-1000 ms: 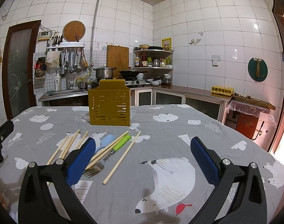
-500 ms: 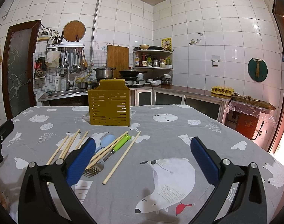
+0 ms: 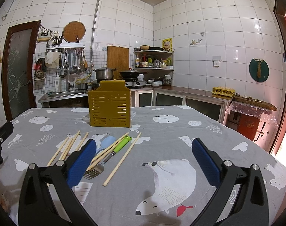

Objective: Organize utensils

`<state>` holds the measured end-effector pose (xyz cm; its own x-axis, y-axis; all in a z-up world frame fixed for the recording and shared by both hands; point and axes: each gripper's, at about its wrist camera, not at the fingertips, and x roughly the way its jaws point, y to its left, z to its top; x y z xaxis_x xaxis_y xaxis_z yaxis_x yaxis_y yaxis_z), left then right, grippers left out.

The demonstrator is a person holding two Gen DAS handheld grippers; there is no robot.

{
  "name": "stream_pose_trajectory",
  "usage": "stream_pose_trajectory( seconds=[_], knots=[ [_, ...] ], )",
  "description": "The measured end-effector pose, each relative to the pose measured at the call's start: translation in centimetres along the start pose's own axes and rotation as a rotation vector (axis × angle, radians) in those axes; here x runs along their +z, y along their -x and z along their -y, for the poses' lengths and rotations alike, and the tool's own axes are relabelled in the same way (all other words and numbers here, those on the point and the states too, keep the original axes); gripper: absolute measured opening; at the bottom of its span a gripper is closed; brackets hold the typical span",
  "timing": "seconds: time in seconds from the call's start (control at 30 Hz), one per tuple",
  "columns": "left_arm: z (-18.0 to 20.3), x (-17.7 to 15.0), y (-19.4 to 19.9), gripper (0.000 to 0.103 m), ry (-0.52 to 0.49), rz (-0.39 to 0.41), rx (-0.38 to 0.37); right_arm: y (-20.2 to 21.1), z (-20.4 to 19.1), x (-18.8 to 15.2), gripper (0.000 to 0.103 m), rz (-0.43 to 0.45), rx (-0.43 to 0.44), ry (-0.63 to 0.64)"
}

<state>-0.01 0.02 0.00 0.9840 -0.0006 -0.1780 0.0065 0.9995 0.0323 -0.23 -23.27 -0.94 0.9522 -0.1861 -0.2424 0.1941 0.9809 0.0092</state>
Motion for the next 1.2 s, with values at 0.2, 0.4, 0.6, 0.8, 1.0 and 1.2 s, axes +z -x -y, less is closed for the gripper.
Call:
stream_pose_trajectory(
  seconds=[0.2,0.4,0.6,0.8,1.0,1.2],
  knots=[
    [0.0,0.0,0.0,0.098,0.000,0.000,0.000,0.0,0.0,0.0,0.099,0.001,0.000,0.000],
    [0.0,0.0,0.0,0.098,0.001,0.001,0.000,0.0,0.0,-0.1,0.099,-0.003,0.000,0.001],
    [0.1,0.2,0.1,0.098,0.000,-0.001,0.000,-1.0,0.6,-0.7,0.099,-0.002,-0.004,0.004],
    [0.6,1.1,0.8,0.098,0.004,-0.009,-0.003,-0.4,0.6,-0.1,0.099,-0.008,-0.012,0.006],
    [0.0,0.4,-0.1,0.098,0.007,-0.014,-0.006,-0.5,0.4,-0.1,0.099,-0.018,-0.014,0.000],
    [0.0,0.4,-0.3,0.098,0.005,-0.024,-0.005,-0.5,-0.1,-0.2,0.099,-0.021,-0.016,0.017]
  ],
)
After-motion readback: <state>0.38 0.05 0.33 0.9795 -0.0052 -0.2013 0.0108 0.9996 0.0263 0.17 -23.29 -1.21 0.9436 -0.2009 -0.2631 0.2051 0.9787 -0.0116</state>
